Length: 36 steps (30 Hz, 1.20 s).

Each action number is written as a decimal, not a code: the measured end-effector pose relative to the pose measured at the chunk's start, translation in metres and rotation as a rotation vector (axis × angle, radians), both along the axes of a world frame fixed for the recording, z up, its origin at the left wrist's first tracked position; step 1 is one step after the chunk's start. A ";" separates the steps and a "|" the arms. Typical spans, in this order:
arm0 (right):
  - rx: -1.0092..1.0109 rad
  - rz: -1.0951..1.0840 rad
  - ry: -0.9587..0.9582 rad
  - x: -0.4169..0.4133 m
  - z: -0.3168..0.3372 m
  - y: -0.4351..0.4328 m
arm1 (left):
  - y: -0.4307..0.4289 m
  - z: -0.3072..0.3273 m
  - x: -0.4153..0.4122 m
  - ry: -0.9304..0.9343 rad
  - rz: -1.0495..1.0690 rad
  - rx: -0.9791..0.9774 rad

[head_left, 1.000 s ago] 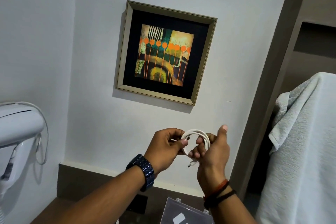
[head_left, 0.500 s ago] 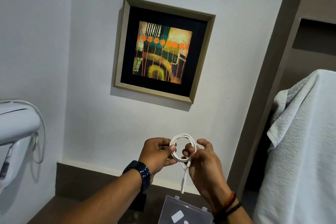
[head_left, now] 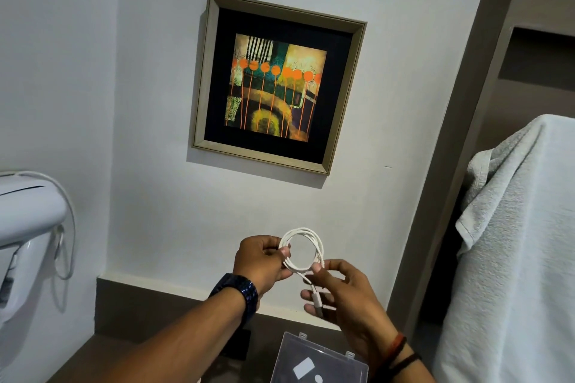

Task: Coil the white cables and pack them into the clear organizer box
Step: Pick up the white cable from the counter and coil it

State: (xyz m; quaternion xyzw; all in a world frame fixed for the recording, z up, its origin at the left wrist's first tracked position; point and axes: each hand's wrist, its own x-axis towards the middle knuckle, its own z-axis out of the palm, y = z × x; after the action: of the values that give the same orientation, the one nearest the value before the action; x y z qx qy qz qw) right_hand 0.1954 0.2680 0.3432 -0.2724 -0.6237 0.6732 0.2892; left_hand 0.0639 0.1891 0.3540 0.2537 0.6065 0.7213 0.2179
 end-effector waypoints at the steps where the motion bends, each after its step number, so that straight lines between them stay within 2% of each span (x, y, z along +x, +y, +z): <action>1: -0.020 0.040 -0.029 0.001 -0.001 0.000 | 0.001 0.000 0.000 0.003 0.011 -0.002; 5: -0.041 0.145 -0.022 0.006 -0.003 0.002 | 0.002 0.000 -0.003 0.079 0.076 -0.036; 8: -0.086 0.085 0.095 0.007 -0.006 0.008 | 0.003 -0.001 -0.003 0.147 0.124 -0.051; 11: -0.228 0.042 0.256 0.004 -0.011 0.011 | 0.005 -0.002 -0.001 0.179 0.134 -0.069; 14: -0.316 -0.089 0.351 -0.002 -0.015 0.010 | 0.007 -0.003 0.002 0.153 0.100 -0.074; 22: -0.302 -0.410 0.445 -0.013 -0.014 0.006 | 0.007 -0.001 0.009 0.101 0.016 -0.103; 28: -0.288 -0.549 0.473 -0.019 -0.021 0.000 | 0.005 0.000 0.012 -0.051 -0.012 -0.062; 31: -0.289 -0.523 0.449 -0.022 -0.022 -0.001 | 0.005 -0.004 0.012 0.042 0.027 -0.102; 36: -0.179 -0.378 0.298 -0.023 -0.020 0.000 | 0.006 -0.006 0.008 0.154 0.139 -0.185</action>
State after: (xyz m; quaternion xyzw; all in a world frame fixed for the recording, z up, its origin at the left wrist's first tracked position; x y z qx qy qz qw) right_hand 0.1720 0.2678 0.3233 -0.3062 -0.4501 0.6924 0.4735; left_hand 0.0722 0.1951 0.3477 0.2446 0.7013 0.6541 0.1429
